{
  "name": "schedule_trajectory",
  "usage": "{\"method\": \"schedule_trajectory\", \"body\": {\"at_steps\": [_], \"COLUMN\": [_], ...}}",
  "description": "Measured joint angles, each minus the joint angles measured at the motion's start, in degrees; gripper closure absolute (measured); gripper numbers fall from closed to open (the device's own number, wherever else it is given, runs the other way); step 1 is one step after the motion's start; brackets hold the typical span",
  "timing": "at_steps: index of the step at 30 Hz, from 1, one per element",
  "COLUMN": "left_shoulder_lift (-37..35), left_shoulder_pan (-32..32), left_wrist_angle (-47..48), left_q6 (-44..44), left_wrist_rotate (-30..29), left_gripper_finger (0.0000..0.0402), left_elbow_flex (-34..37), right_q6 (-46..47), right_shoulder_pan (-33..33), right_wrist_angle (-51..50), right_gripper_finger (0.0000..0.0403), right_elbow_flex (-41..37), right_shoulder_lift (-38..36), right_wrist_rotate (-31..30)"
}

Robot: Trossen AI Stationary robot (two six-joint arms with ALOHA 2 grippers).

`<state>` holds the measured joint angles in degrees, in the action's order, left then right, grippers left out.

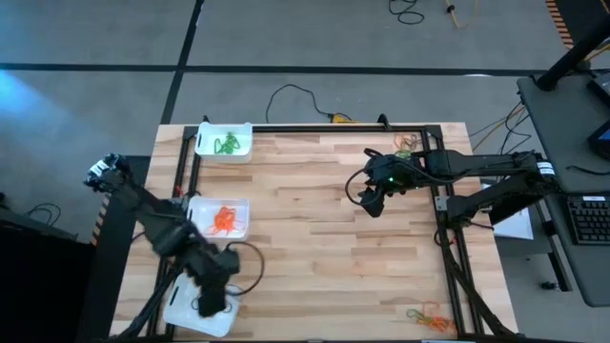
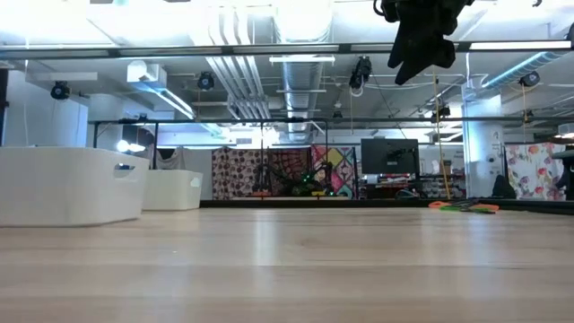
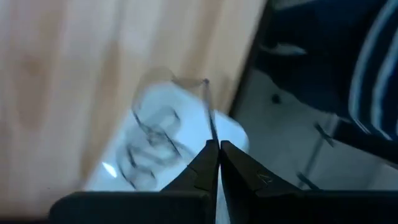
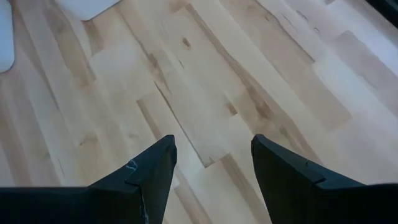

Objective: Sort rubber bands into baskets
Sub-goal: Put the black rubber band into the bottom white bin

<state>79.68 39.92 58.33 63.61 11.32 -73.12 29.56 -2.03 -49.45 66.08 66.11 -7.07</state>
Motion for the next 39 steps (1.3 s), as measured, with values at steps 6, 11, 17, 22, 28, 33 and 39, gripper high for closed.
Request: {"method": "schedule_trajectory", "body": {"at_steps": [6, 11, 17, 22, 28, 33, 39], "left_shoulder_lift": [-0.4, -1.0, -1.0, -1.0, -0.9, -0.9, -0.9], "left_shoulder_pan": [6.3, 9.9, 10.6, 10.6, 10.6, 10.6, 10.5], "left_wrist_angle": [2.6, 4.4, 5.1, 5.0, -2.2, -4.4, -4.4], "left_q6": [11.1, 16.7, 18.1, 17.4, 17.1, 17.3, 16.6], "left_wrist_rotate": [6.9, 8.3, 8.3, 6.0, 7.2, 7.5, 13.6], "left_gripper_finger": [0.0401, 0.0401, 0.0401, 0.0401, 0.0401, 0.0401, 0.0389], "left_elbow_flex": [-1.1, -1.1, -0.6, 1.7, 8.7, 15.4, 20.5], "right_q6": [-0.2, -1.0, -1.0, -0.2, 0.4, 0.2, -0.2], "right_shoulder_pan": [-0.7, -0.9, -1.0, -1.0, -1.0, -0.8, -0.8], "right_wrist_angle": [0.5, 0.5, 0.5, 0.5, 0.5, 0.5, -5.2], "right_gripper_finger": [0.0200, 0.0200, 0.0200, 0.0200, 0.0200, 0.0200, 0.0200], "right_elbow_flex": [0.0, 0.0, 0.0, 0.0, 0.0, 0.0, 1.7], "right_shoulder_lift": [0.0, 0.0, 0.0, 0.0, 0.0, 0.0, -0.2], "right_wrist_rotate": [-0.4, -0.4, -0.4, -0.4, 2.1, 6.0, 9.0]}}
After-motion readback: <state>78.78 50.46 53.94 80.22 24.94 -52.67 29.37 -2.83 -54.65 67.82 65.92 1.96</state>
